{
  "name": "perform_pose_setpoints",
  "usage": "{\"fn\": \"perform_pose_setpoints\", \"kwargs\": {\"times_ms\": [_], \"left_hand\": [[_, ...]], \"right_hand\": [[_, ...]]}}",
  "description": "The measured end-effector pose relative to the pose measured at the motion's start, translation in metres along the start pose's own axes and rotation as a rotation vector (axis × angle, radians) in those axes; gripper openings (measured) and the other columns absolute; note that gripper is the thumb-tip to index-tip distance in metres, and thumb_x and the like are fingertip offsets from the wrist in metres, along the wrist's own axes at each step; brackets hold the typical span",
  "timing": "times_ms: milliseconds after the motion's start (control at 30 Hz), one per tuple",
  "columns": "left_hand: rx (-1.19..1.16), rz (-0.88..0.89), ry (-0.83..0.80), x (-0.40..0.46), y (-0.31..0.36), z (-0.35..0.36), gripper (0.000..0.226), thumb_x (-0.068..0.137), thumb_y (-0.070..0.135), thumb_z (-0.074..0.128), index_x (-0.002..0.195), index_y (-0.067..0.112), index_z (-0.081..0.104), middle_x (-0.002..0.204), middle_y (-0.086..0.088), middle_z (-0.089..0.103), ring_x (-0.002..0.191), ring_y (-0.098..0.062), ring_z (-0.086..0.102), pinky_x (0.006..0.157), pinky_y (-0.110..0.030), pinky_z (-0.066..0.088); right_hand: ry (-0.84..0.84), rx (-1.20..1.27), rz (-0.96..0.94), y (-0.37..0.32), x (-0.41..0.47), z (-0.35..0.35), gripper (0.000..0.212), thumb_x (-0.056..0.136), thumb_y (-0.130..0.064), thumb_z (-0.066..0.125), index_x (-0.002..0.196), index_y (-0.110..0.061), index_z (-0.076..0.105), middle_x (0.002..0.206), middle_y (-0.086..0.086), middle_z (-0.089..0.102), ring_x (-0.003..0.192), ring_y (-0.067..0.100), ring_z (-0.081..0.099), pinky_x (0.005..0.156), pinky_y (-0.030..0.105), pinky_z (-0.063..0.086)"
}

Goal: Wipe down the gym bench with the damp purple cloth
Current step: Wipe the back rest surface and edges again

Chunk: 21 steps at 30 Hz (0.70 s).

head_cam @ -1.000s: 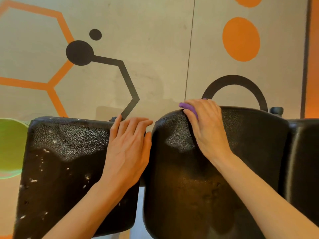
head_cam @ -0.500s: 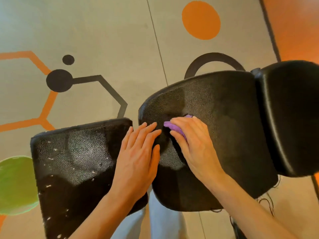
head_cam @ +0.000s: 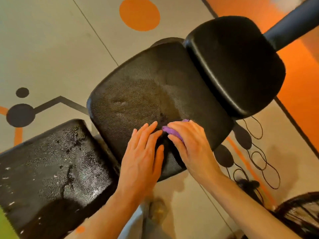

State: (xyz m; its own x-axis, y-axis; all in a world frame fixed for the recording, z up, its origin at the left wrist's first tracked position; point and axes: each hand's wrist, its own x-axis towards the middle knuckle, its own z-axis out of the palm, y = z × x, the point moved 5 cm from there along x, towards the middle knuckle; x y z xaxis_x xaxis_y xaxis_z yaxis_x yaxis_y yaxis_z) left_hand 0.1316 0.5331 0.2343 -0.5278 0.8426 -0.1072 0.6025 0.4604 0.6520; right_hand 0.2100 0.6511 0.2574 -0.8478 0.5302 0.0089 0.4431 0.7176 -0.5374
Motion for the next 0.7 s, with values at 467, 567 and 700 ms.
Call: {"fn": "perform_pose_setpoints", "kwargs": {"times_ms": [467, 567, 700], "left_hand": [[0.055, 0.131, -0.055, -0.021, 0.072, 0.066, 0.043, 0.100, 0.035, 0.034, 0.138, 0.020, 0.048, 0.154, 0.002, 0.037, 0.148, -0.015, 0.024, 0.120, -0.016, -0.004], [0.068, 0.145, -0.054, -0.017, 0.080, 0.074, 0.040, 0.102, 0.034, 0.034, 0.137, 0.020, 0.049, 0.153, 0.004, 0.037, 0.148, -0.013, 0.024, 0.118, -0.012, -0.006], [0.102, 0.171, -0.080, -0.004, 0.089, 0.086, 0.038, 0.102, 0.029, 0.037, 0.138, 0.021, 0.049, 0.154, 0.006, 0.035, 0.146, -0.007, 0.021, 0.119, -0.021, 0.002]], "right_hand": [[0.371, 0.185, 0.221, 0.058, -0.112, -0.032, 0.043, 0.099, -0.042, 0.037, 0.121, -0.013, 0.061, 0.114, 0.000, 0.066, 0.108, 0.007, 0.056, 0.092, 0.017, 0.046], [0.440, 0.239, 0.286, 0.072, -0.128, -0.040, 0.041, 0.098, -0.043, 0.040, 0.118, -0.016, 0.062, 0.109, -0.003, 0.065, 0.103, 0.004, 0.055, 0.085, 0.014, 0.047], [0.513, 0.366, 0.417, 0.098, -0.144, -0.045, 0.017, 0.099, -0.027, 0.049, 0.111, -0.034, 0.058, 0.106, -0.027, 0.057, 0.103, -0.008, 0.053, 0.085, 0.005, 0.042]]}}
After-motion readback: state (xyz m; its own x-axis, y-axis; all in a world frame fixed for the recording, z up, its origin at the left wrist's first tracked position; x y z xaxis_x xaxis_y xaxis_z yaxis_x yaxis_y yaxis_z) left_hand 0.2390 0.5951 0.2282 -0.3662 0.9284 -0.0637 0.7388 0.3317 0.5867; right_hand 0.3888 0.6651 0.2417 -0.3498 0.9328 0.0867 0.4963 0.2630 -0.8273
